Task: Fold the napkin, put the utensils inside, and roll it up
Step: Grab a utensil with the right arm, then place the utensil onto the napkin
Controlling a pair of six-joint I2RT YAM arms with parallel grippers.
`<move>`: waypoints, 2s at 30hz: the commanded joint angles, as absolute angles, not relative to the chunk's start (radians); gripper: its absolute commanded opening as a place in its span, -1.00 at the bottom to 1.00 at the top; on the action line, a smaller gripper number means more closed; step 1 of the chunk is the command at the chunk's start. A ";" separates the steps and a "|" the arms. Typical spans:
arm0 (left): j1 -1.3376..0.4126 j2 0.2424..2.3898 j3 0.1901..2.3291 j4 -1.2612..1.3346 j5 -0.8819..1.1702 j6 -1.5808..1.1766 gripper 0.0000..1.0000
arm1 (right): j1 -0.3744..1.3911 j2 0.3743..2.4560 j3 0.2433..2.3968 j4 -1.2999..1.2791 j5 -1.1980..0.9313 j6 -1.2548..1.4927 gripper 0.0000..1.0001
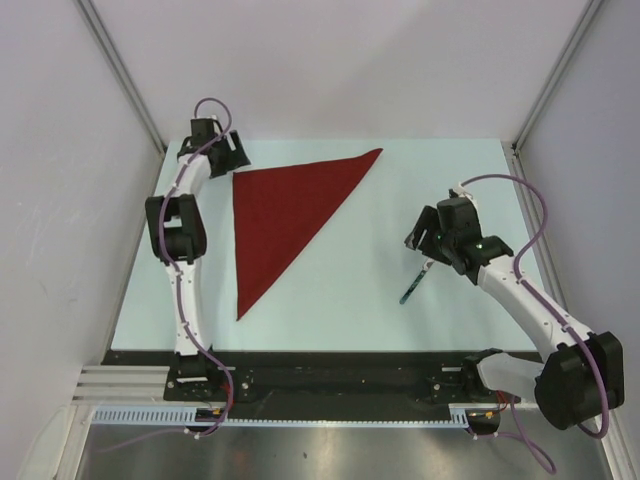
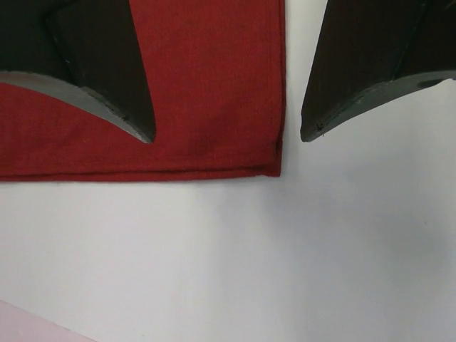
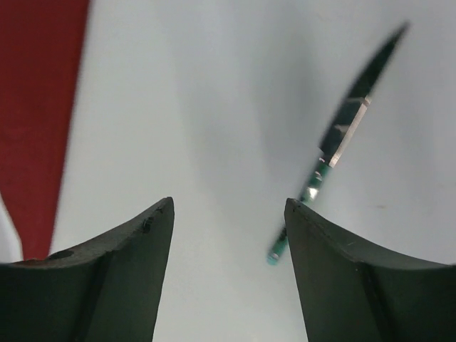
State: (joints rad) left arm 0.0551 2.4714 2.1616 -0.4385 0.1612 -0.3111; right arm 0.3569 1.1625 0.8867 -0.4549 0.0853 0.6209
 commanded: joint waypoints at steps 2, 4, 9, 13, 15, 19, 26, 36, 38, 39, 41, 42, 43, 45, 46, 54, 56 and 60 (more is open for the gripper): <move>0.009 2.208 2.092 -0.387 0.157 -0.284 0.75 | 0.345 1.178 0.810 -0.569 0.164 0.695 0.35; -0.037 2.139 2.101 -0.419 0.123 -0.285 0.75 | 0.347 1.225 0.801 -0.563 0.158 0.696 0.22; -0.080 1.994 2.089 -0.505 0.078 -0.314 0.75 | 0.365 1.316 0.784 -0.543 0.155 0.696 -0.10; -0.109 1.803 1.903 -0.523 0.032 -0.305 0.75 | 0.376 1.339 0.753 -0.497 0.189 0.739 -0.09; -0.121 1.726 1.792 -0.479 0.025 -0.314 0.75 | 0.376 1.374 0.753 -0.489 0.193 0.759 -0.07; -0.136 1.551 1.506 -0.402 0.005 -0.334 0.75 | 0.385 1.437 0.765 -0.462 0.201 0.788 -0.07; -0.195 1.399 1.315 -0.339 -0.058 -0.302 0.75 | 0.408 1.557 0.830 -0.480 0.232 0.845 -0.09; -0.195 1.336 1.299 -0.341 -0.008 -0.314 0.75 | 0.456 1.634 0.887 -0.646 0.298 0.900 -0.38; -0.196 1.341 1.301 -0.344 -0.008 -0.321 0.76 | 0.460 1.641 0.887 -0.660 0.298 0.903 -0.57; -0.196 1.342 1.301 -0.342 -0.008 -0.322 0.76 | 0.460 1.646 0.885 -0.661 0.299 0.900 -0.70; -0.192 1.345 1.302 -0.342 0.035 -0.331 0.75 | 0.463 1.660 0.899 -0.661 0.293 0.893 -1.00; -0.190 1.345 1.299 -0.341 0.041 -0.334 0.76 | 0.481 1.661 0.910 -0.661 0.288 0.885 -1.00; -0.186 1.345 1.299 -0.338 0.058 -0.340 0.76 | 0.497 1.664 0.946 -0.667 0.290 0.885 -1.00; -0.181 1.348 1.298 -0.336 0.066 -0.347 0.75 | 0.550 1.681 1.003 -0.676 0.293 0.897 -1.00; -0.175 1.348 1.296 -0.333 0.074 -0.351 0.75 | 0.569 1.692 1.069 -0.686 0.290 0.899 -1.00; -0.144 1.353 1.289 -0.327 0.094 -0.368 0.75 | 0.704 1.916 1.533 -0.667 0.232 0.894 -1.00; -0.133 1.355 1.287 -0.324 0.095 -0.371 0.75 | 0.722 2.012 1.618 -0.647 0.210 0.900 -1.00; -0.115 1.362 1.285 -0.321 0.112 -0.380 0.75 | 0.749 2.138 1.814 -0.597 0.201 0.948 -1.00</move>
